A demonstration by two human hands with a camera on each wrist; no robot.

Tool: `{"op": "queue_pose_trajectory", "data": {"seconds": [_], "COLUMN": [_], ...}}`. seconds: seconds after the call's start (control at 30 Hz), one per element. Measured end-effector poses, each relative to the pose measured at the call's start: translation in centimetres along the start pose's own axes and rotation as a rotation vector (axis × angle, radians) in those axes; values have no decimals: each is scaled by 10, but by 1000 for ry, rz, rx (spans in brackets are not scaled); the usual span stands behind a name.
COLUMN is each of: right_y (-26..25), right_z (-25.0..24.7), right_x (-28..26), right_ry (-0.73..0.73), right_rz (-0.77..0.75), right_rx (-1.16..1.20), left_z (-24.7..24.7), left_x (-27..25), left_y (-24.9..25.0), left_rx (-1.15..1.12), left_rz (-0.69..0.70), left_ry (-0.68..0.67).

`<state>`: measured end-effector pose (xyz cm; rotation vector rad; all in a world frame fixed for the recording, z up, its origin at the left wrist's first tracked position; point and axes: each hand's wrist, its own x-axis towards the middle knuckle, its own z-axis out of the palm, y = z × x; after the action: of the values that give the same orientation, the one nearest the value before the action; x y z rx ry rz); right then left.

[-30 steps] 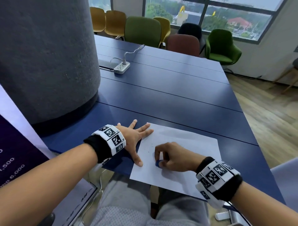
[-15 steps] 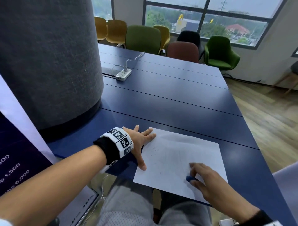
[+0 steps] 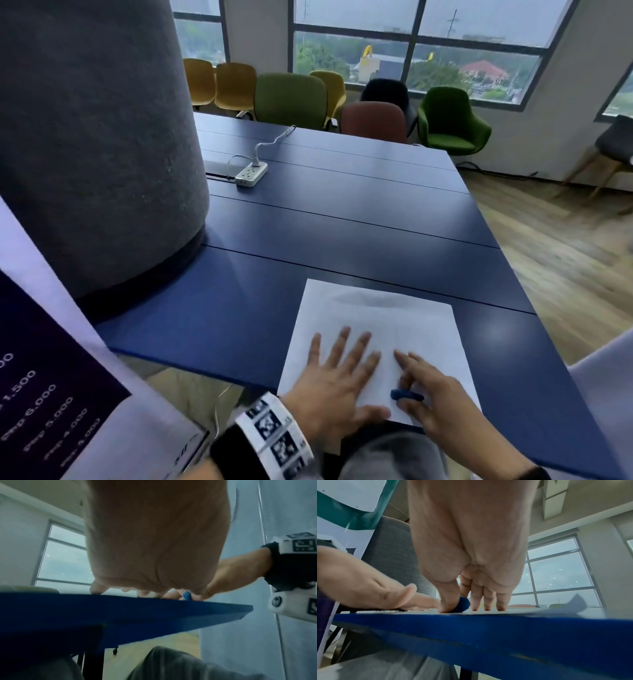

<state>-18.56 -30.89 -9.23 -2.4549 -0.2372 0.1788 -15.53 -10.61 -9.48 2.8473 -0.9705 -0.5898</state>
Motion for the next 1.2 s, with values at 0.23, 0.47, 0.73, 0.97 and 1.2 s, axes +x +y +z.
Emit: {"op": "queue_pose_trajectory", "data": {"seconds": [0.23,0.47,0.73,0.97,1.2], "right_y": [2,17,17,16,12], "right_z": [1,8,8,8,5], "right_x": [-2,2,2,2,3], "right_ry": [47,62,45,26,35], "right_rz": [-11,-15,-8,-18,11], "right_rx": [113,109,83,67,55], "left_z": [15,8,10,-32,-55], "left_x": [-8,-12,-20,-18,56], "left_y": [-31,-33,-46,-62,-38], "left_rx": [-42,-124,-82,-89,55], "left_rz": [-204,-293,-327,-477,-153], "left_ry": [122,178,73,-20,-12]}}
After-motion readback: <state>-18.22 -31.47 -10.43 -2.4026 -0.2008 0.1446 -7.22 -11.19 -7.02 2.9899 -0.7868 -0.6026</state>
